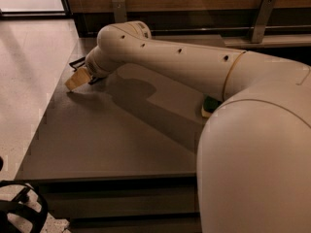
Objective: Pick rxbar chocolate
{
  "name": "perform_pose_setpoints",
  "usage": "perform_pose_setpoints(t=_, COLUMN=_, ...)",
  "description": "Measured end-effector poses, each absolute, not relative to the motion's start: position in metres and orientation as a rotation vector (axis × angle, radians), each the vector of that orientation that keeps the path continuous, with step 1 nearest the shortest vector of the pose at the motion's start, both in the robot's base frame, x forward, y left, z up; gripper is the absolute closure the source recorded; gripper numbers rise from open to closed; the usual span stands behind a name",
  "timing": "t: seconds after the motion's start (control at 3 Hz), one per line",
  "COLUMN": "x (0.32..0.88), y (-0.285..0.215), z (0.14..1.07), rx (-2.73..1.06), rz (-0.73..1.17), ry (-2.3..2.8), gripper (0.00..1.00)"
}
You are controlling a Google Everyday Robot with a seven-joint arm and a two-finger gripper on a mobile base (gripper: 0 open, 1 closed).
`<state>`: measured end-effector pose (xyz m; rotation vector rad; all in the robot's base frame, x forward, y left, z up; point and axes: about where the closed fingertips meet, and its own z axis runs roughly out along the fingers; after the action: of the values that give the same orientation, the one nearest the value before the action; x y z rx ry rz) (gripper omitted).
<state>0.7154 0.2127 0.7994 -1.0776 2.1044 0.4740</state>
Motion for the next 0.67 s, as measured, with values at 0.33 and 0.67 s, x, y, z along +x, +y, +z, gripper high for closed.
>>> perform_pose_setpoints(t=0.33, x=0.7149, y=0.2137, z=0.7986, rx=-1.080, rz=0.475, ry=2.105, gripper=0.41)
perform_pose_setpoints(t=0.67, x=0.7149, y=0.2138, z=0.8044, rx=-1.080, rz=0.475, ry=2.105, gripper=0.64)
